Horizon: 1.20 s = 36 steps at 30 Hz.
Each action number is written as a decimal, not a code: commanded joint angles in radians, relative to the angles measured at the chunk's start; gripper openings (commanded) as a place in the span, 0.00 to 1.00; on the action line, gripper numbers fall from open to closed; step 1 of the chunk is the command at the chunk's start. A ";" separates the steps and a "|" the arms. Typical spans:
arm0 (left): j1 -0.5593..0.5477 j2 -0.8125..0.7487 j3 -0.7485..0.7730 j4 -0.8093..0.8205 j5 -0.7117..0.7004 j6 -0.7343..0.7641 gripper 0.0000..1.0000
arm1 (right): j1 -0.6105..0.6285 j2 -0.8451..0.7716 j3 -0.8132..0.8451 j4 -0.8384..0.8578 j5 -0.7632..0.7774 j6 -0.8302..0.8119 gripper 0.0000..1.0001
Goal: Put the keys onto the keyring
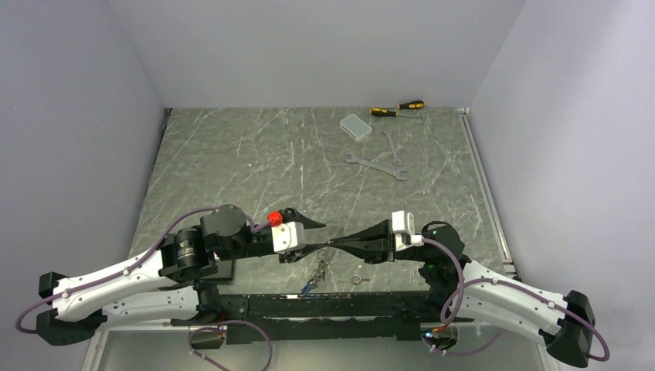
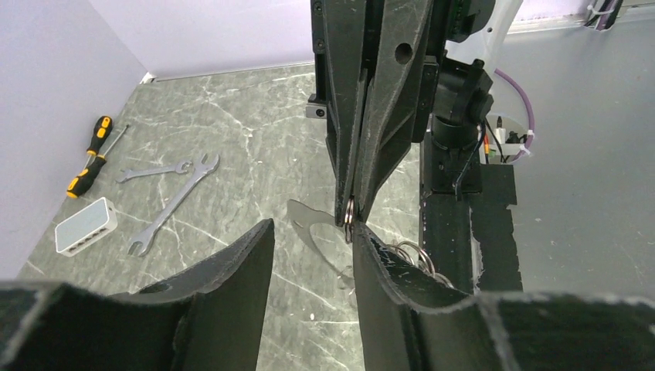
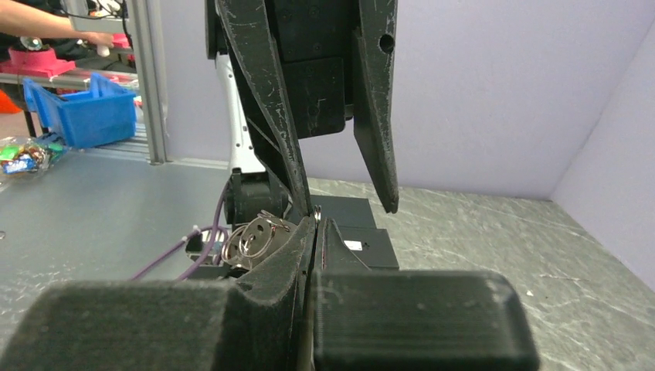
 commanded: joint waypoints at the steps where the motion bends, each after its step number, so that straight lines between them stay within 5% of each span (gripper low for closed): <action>1: 0.002 -0.007 0.015 0.046 0.046 -0.001 0.46 | 0.002 -0.009 0.060 0.115 -0.020 0.014 0.00; 6: 0.003 0.001 0.017 0.033 0.077 -0.007 0.41 | 0.002 0.008 0.064 0.147 -0.025 0.029 0.00; 16: 0.003 0.003 -0.030 0.115 0.087 -0.022 0.00 | 0.002 0.040 0.070 0.184 -0.039 0.043 0.00; 20: 0.005 0.007 -0.015 0.086 0.056 -0.011 0.00 | 0.002 0.030 0.080 0.132 -0.025 0.033 0.00; 27: 0.016 0.042 0.091 -0.115 0.009 0.054 0.00 | 0.002 -0.038 0.183 -0.287 0.082 -0.070 0.32; 36: 0.041 0.155 0.244 -0.328 -0.005 0.133 0.00 | 0.002 0.015 0.424 -0.849 0.213 -0.217 0.37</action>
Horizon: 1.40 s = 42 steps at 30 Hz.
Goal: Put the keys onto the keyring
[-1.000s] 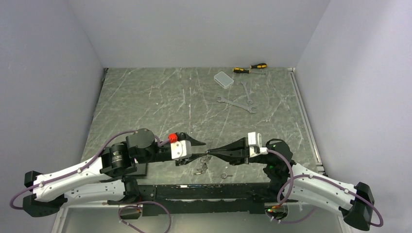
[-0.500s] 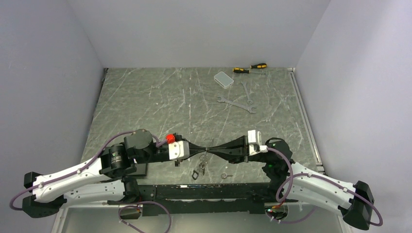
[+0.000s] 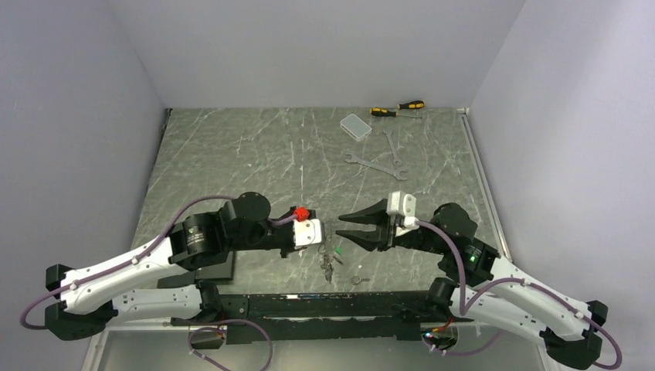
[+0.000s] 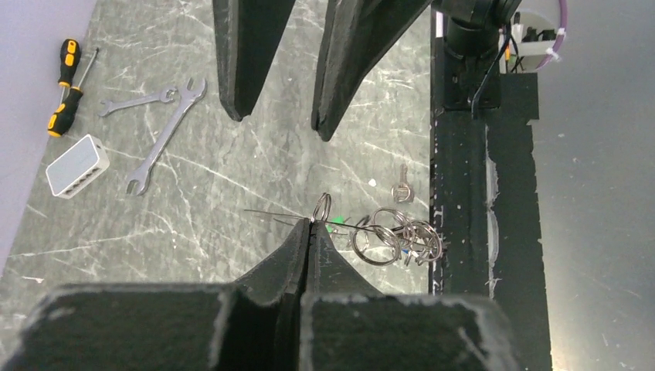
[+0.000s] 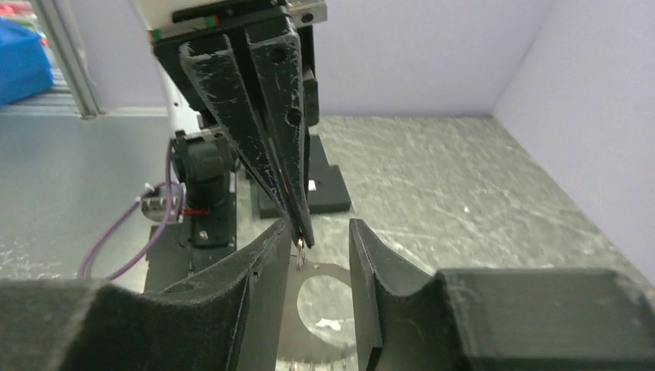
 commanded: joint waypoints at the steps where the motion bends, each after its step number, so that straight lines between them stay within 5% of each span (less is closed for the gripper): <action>1: 0.012 0.038 0.109 -0.074 -0.016 0.066 0.00 | 0.004 0.058 0.143 -0.323 0.097 -0.091 0.39; 6: 0.017 0.081 0.157 -0.126 -0.021 0.082 0.00 | 0.004 0.130 0.202 -0.445 0.152 -0.133 0.41; 17: 0.031 0.112 0.167 -0.134 -0.002 0.081 0.00 | 0.004 0.159 0.191 -0.429 0.041 -0.160 0.38; 31: 0.042 0.113 0.153 -0.081 0.022 0.069 0.00 | 0.004 0.184 0.146 -0.301 -0.008 -0.121 0.35; 42: 0.045 0.105 0.140 -0.060 0.030 0.062 0.00 | 0.004 0.190 0.126 -0.243 -0.010 -0.108 0.22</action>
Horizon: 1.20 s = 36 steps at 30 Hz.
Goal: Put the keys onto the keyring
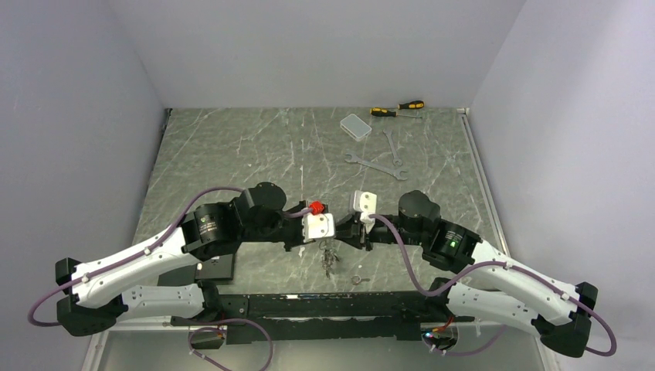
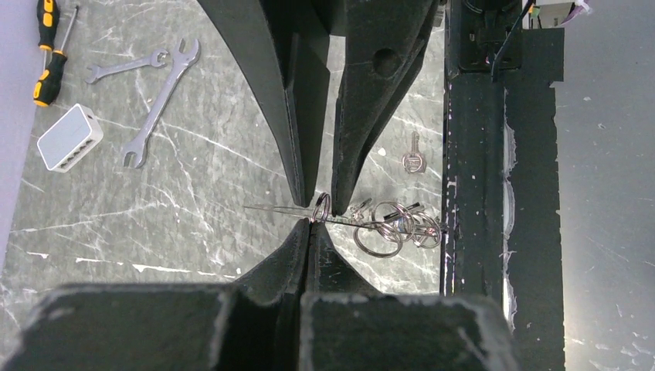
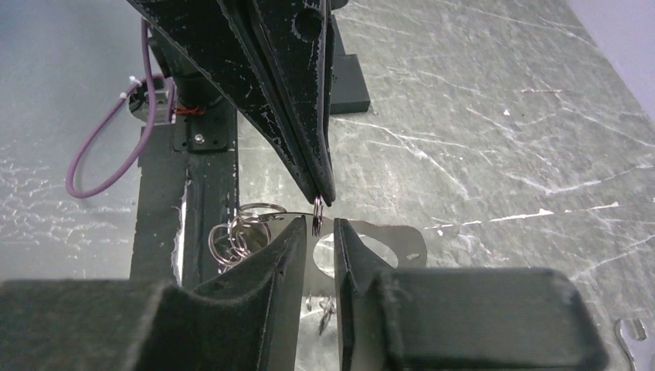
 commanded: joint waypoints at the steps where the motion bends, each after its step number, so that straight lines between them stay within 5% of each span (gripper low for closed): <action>1: 0.004 -0.015 0.022 0.084 0.027 0.005 0.00 | 0.004 0.002 0.001 0.083 -0.016 0.015 0.20; 8: 0.005 -0.022 0.019 0.089 0.031 0.004 0.00 | 0.004 0.010 -0.008 0.087 -0.016 0.006 0.00; 13: 0.006 -0.038 0.012 0.096 0.035 0.000 0.03 | 0.004 -0.004 -0.024 0.114 0.008 -0.002 0.00; 17: 0.006 -0.068 -0.002 0.104 0.040 -0.010 0.47 | 0.004 -0.036 -0.063 0.177 0.040 0.017 0.00; 21: 0.006 -0.111 -0.023 0.115 0.051 -0.028 0.67 | 0.004 -0.089 -0.125 0.297 0.024 0.032 0.00; 36: 0.006 -0.350 -0.248 0.432 0.049 -0.179 0.46 | 0.004 -0.238 -0.381 0.975 -0.072 0.191 0.00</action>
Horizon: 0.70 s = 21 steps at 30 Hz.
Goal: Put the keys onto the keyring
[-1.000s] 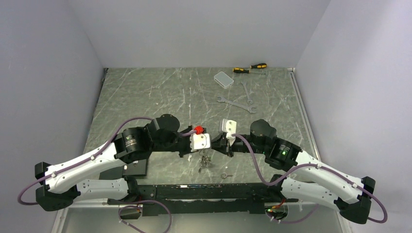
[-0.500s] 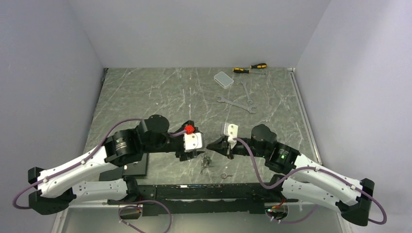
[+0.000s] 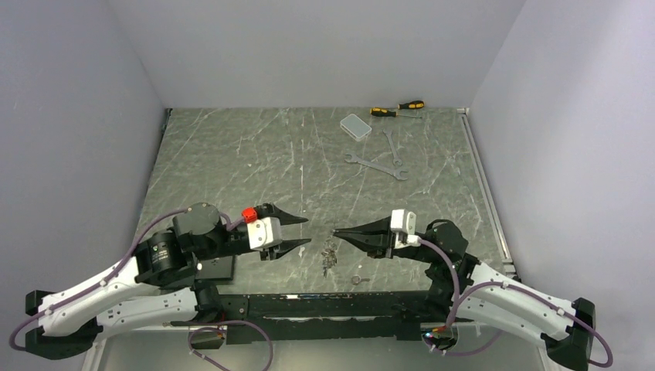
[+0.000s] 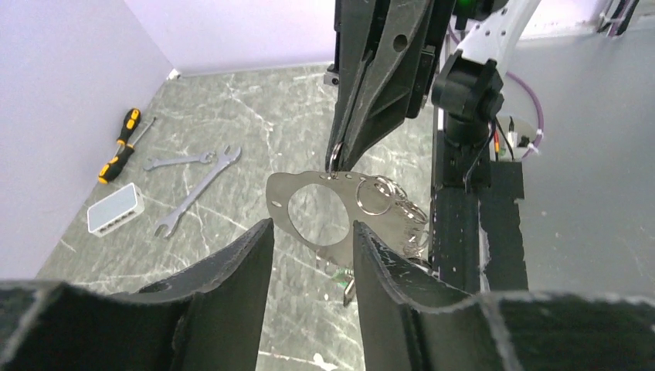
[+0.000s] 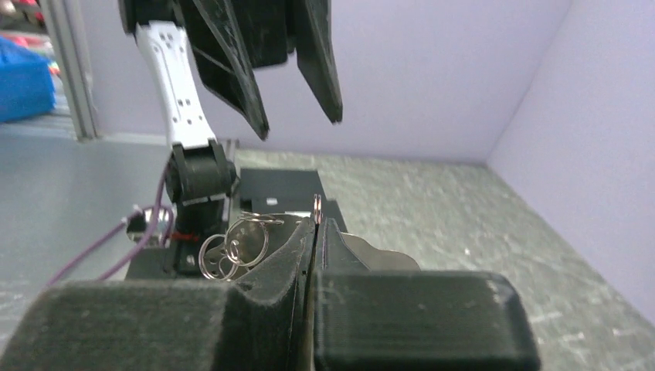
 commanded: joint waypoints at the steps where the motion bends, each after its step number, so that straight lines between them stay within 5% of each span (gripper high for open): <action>1: 0.001 -0.016 -0.045 0.198 0.024 -0.065 0.45 | 0.002 0.002 -0.021 0.385 -0.073 0.116 0.00; 9: 0.001 0.025 -0.084 0.324 0.078 -0.076 0.38 | 0.002 0.051 -0.011 0.528 -0.127 0.216 0.00; 21: 0.001 0.061 -0.112 0.461 0.180 -0.096 0.34 | 0.002 0.086 0.005 0.518 -0.125 0.233 0.00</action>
